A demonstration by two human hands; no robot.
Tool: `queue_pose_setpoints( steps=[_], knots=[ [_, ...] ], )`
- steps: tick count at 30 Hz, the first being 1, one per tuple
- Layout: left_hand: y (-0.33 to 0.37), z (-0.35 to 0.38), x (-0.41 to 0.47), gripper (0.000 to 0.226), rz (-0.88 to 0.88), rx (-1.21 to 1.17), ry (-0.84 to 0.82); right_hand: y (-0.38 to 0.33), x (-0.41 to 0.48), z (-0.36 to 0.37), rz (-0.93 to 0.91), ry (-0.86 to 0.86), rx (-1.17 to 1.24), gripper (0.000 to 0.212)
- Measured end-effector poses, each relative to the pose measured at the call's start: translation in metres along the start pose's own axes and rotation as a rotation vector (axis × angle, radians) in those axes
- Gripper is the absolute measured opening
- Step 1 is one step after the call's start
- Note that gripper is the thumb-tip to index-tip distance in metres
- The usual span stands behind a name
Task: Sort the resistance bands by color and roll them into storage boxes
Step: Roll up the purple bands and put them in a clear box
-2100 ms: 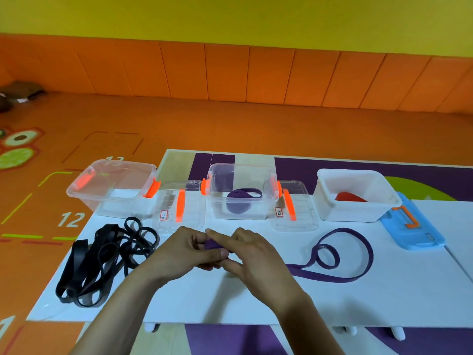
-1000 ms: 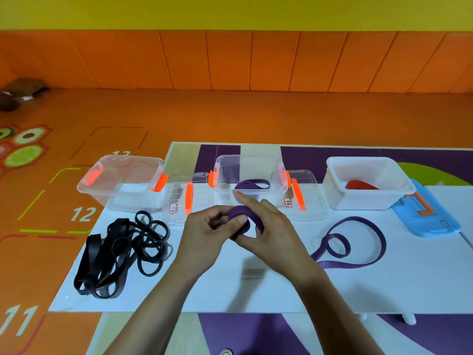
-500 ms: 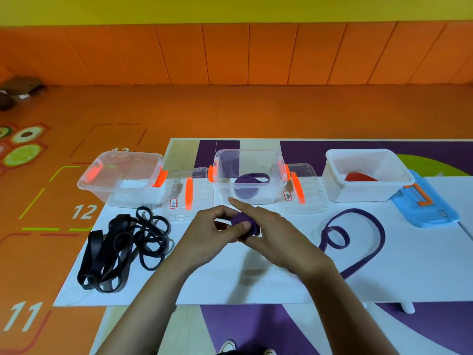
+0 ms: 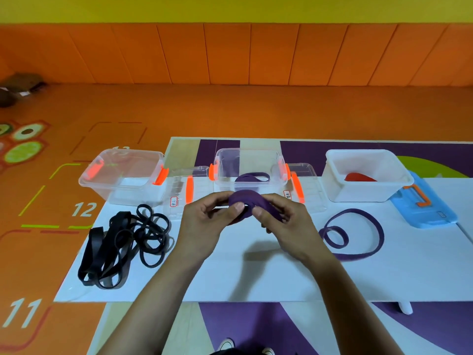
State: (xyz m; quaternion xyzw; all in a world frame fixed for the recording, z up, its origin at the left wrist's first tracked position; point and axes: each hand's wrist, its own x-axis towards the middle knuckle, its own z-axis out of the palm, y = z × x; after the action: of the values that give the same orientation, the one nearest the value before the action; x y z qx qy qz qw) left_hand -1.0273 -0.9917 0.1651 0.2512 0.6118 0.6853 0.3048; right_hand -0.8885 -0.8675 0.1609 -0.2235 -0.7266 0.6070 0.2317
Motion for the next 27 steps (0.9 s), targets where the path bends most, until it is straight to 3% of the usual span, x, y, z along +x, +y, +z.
queue_pose_setpoints(
  steps=[6, 11, 13, 17, 21, 27],
  knots=[
    [0.0, 0.01, -0.006, 0.019, -0.014, -0.043, 0.017, -0.001, -0.002, 0.011, -0.006, 0.065, -0.053, 0.012],
    [0.017, -0.007, 0.0, 0.013, -0.137, 0.254, -0.239, -0.007, -0.004, -0.015, -0.005, -0.068, -0.248, 0.012],
    [0.027, -0.014, 0.001, 0.013, -0.115, 0.428, -0.343, -0.012, -0.005, -0.02, -0.008, -0.144, -0.276, 0.011],
    [0.039, -0.017, 0.002, 0.016, -0.051, 0.519, -0.429, -0.017, -0.008, -0.017, -0.018, -0.215, -0.273, 0.011],
    [0.036, -0.016, -0.002, 0.017, 0.006, 0.427, -0.383, -0.017, -0.008, -0.015, -0.024, -0.072, -0.155, 0.011],
    [0.025, 0.003, -0.003, 0.034, 0.029, 0.005, -0.184, -0.016, -0.006, 0.0, -0.056, 0.095, 0.118, 0.018]
  ],
)
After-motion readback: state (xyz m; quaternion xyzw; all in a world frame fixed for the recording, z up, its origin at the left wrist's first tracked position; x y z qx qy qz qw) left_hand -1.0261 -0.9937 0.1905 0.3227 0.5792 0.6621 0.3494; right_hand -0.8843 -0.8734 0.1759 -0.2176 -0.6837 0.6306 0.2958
